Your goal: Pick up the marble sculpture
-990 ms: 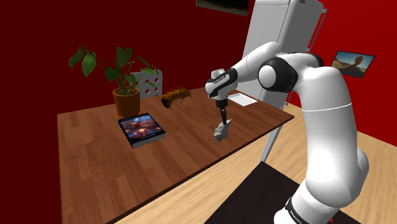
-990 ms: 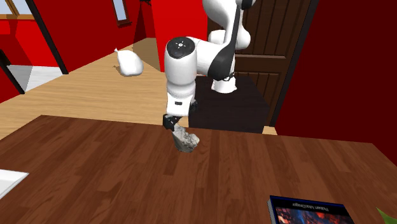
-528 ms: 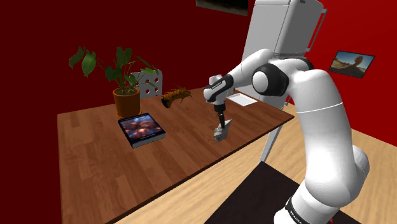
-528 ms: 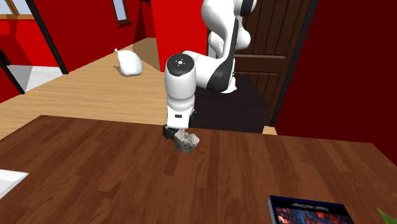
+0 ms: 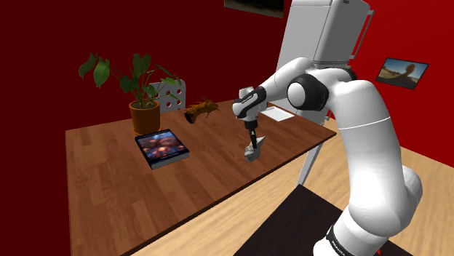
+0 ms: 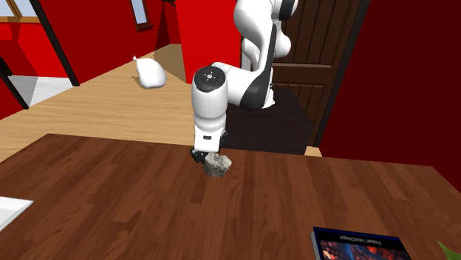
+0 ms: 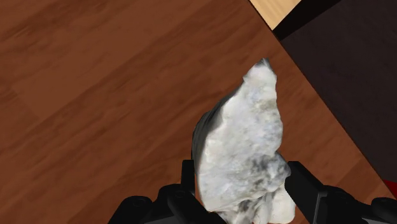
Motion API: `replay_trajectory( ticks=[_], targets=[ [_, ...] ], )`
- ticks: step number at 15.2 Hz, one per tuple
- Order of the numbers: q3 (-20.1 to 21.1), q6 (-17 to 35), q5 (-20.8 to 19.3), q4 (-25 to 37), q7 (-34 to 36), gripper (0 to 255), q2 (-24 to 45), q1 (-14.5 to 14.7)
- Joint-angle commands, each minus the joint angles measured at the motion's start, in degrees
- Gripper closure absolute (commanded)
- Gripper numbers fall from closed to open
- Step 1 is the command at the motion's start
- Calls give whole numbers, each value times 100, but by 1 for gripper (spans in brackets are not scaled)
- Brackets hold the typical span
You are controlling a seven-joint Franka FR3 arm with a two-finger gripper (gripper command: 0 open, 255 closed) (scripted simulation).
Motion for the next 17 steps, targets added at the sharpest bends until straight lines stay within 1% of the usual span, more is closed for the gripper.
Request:
replay_trajectory(
  ticks=[1,4,17],
  targets=[
    [-2,3,-1,-4,0,255,3,-2],
    [0,9,1,0,6,255,13,1],
    [-74,-692,-91,141,-50,255,-559,63]
  ],
)
